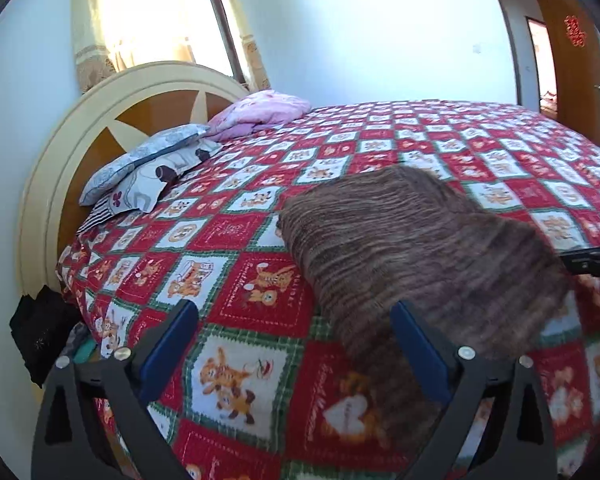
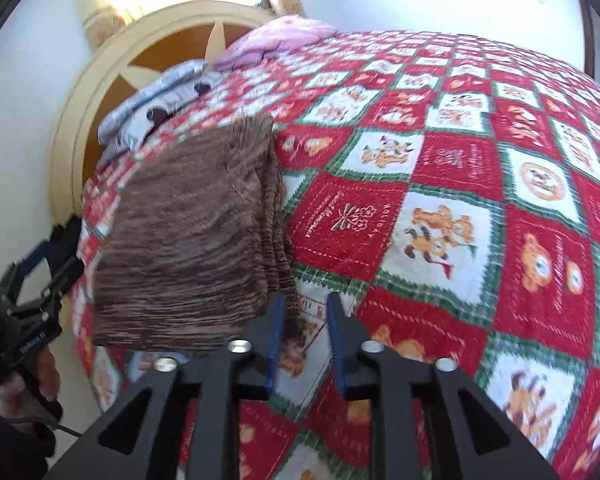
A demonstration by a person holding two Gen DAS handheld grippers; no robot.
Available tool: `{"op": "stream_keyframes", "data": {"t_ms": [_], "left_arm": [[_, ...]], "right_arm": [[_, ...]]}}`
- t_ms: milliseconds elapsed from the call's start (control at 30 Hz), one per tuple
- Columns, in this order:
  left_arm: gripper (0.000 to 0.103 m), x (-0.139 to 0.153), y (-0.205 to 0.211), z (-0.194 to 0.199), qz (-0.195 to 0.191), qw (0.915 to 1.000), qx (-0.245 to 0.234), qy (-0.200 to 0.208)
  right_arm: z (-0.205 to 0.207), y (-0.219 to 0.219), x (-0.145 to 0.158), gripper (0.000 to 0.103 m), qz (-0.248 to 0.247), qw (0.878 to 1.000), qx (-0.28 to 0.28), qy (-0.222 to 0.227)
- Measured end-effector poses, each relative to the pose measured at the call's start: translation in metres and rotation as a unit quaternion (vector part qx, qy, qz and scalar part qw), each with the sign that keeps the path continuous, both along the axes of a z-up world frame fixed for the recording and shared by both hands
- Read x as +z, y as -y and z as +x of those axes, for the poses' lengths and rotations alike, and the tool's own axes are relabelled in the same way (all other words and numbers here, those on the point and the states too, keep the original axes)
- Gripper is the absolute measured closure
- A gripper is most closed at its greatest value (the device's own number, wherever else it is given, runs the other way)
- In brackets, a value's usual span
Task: Fold small clothes
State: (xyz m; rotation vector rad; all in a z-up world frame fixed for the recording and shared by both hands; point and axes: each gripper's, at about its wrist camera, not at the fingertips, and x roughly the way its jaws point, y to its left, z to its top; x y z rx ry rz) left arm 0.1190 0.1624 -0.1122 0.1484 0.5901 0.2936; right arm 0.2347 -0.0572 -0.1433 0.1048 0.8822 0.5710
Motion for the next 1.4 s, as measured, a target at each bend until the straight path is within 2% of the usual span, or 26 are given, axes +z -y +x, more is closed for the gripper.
{"op": "stream_keyframes", "data": {"t_ms": [33, 67, 267, 400, 667, 1400], "left_arm": [[0.003, 0.004, 0.001, -0.004, -0.002, 1.0000, -0.003, 0.004], [0.003, 0.007, 0.003, -0.007, -0.002, 1.0000, -0.006, 0.008], [0.000, 0.031, 0.016, -0.022, -0.018, 0.9985, -0.035, 0.038], [0.000, 0.040, 0.021, -0.026, -0.036, 0.9974, -0.042, 0.046], [0.000, 0.048, 0.028, -0.033, -0.034, 0.9967, -0.045, 0.059], [0.000, 0.048, 0.026, -0.035, -0.038, 0.9967, -0.038, 0.061]], "right_arm": [[-0.005, 0.003, 0.004, 0.058, 0.005, 1.000, -0.005, 0.005], [-0.008, 0.002, 0.012, 0.051, 0.011, 1.000, -0.012, 0.016], [-0.059, 0.008, 0.064, 0.050, -0.001, 0.994, -0.010, 0.105], [-0.078, 0.002, 0.080, 0.047, -0.011, 0.990, 0.000, 0.139], [-0.090, -0.004, 0.088, 0.046, -0.008, 0.988, 0.010, 0.153], [-0.094, -0.008, 0.083, 0.045, -0.013, 0.989, 0.013, 0.148]]}}
